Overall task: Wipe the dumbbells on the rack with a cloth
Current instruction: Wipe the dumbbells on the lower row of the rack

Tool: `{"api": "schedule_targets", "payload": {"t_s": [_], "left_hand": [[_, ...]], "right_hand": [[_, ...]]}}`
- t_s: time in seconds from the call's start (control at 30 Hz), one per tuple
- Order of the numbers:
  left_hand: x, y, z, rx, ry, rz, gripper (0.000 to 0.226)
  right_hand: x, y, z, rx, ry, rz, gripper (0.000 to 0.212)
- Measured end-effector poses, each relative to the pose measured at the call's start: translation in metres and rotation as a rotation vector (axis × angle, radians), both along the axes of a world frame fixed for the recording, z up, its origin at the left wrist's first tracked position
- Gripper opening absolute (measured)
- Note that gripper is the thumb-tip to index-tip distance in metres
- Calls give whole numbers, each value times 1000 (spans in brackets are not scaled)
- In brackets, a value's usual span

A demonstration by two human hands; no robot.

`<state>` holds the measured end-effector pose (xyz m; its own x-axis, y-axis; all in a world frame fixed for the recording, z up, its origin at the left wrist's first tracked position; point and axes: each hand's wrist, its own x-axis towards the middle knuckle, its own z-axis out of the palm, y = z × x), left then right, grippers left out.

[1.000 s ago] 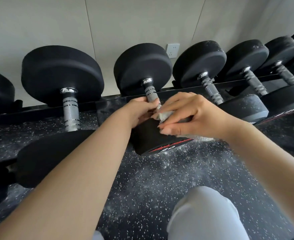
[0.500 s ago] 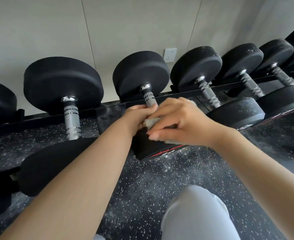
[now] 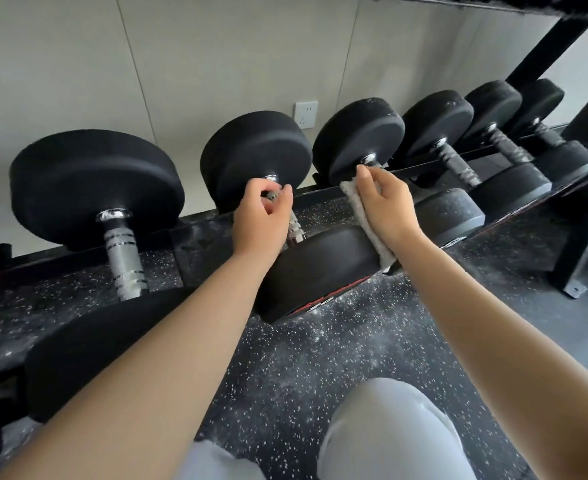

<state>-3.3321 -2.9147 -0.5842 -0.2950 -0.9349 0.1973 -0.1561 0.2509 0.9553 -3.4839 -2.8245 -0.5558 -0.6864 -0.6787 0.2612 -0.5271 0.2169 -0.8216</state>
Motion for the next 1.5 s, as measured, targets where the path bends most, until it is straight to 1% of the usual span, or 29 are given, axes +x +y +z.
{"api": "schedule_targets", "payload": {"t_s": [0.03, 0.1, 0.17, 0.27, 0.33, 0.43, 0.5, 0.57, 0.63, 0.67, 0.73, 0.8, 0.87, 0.93, 1.0, 1.07, 1.2, 1.3, 1.37, 1.47, 1.5], "left_hand": [[-1, 1, 2, -8, -7, -38, 13], [-4, -1, 1, 34, -4, -107, 21], [-6, -4, -1, 91, 2, -159, 30], [-8, -4, 1, 129, 11, -191, 33], [-7, -2, 3, 146, 5, -202, 35], [-7, -2, 4, 134, -25, -218, 39], [-9, -3, 5, 100, -45, -236, 37], [-14, -4, 8, 86, -55, -270, 35], [-21, -6, 10, 117, -54, -282, 34], [-27, -9, 11, 141, -48, -258, 34], [-38, -11, 13, 182, -31, -153, 33], [-54, -12, 18, 184, -33, -83, 27], [-74, -9, 26, 197, -30, -106, 20], [-97, -5, 34, 202, -67, -186, 17], [-120, -2, 40, 192, -108, -228, 19], [-145, 1, 41, 230, -104, -217, 23], [-184, 6, 32, 414, -48, -146, 25], [-195, 6, 23, 442, -56, -75, 20], [-194, 4, 19, 448, -71, -45, 18], [-190, 1, 19, 470, -54, -17, 19], [-190, 1, 19, 478, -36, -6, 22]], "right_hand": [[2, -4, 6, -13, -29, -29, 45], [5, -12, 21, -13, -158, -72, 49], [2, -16, 33, 19, -324, -86, 48], [-5, -11, 40, 12, -603, -105, 49], [-11, 1, 44, -3, -714, -110, 39], [-24, 19, 50, -86, -849, -68, 29], [-34, 27, 54, -141, -896, -26, 19], [-48, 31, 60, -167, -876, -17, 20], [-65, 35, 65, -127, -793, -58, 33], [-74, 36, 68, -84, -724, -90, 35], [-93, 36, 73, -12, -592, -121, 29], [-115, 33, 76, -24, -528, -115, 27], [-137, 27, 79, -46, -473, -94, 25], [-155, 18, 80, -24, -400, -69, 22], [-171, 6, 79, 23, -303, -30, 27], [-186, -5, 76, 40, -249, 17, 34], [-214, -18, 69, 33, -260, 131, 34], [-227, -21, 63, 121, -277, 230, 41], [-234, -24, 56, 193, -324, 332, 42], [-232, -25, 54, 255, -360, 486, 30], [-232, -26, 55, 255, -358, 521, 30]]}}
